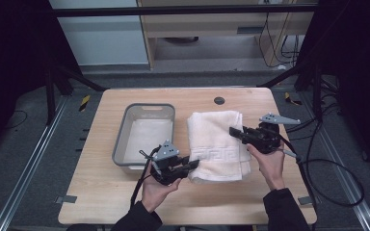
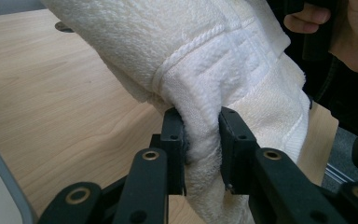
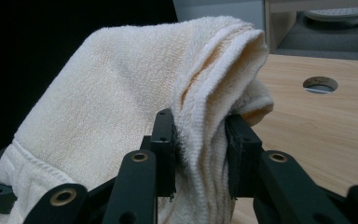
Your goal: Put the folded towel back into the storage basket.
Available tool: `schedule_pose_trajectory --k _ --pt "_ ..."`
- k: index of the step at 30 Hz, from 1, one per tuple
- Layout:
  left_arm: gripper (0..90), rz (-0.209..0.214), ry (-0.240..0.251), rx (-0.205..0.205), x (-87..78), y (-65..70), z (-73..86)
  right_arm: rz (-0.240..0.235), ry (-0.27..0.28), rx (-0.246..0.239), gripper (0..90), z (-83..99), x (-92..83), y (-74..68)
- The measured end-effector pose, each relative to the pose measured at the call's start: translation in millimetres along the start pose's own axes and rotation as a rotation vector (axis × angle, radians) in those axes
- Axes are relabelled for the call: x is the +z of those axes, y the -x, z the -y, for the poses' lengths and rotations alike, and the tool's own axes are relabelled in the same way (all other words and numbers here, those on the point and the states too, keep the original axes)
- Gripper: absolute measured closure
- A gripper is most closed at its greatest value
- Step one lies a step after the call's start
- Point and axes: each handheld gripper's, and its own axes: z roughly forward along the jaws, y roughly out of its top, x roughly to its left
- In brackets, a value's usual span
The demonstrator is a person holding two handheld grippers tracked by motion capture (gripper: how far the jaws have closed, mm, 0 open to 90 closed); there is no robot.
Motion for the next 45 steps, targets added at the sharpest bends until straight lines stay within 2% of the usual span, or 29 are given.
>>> schedule_pose_trajectory --k 7,21,26,45 --pt "73.2 -0.006 0.02 -0.003 -7.8 -3.1 -4.9 -0.002 0.016 -0.007 68.9 -8.1 1.3 -5.6" --pt "73.2 -0.033 0.043 0.007 -22.4 -11.9 -10.6 0.002 0.029 -0.02 68.9 -21.0 14.0 -17.6" --pt "73.2 -0.043 0.059 0.007 -32.6 -17.5 -11.6 -0.004 0.036 -0.028 68.9 -27.5 21.2 -25.8" --pt "73.2 -0.063 0.107 -0.02 -50.9 -30.5 -14.8 -0.008 0.044 -0.042 68.9 -43.1 35.5 -41.7"
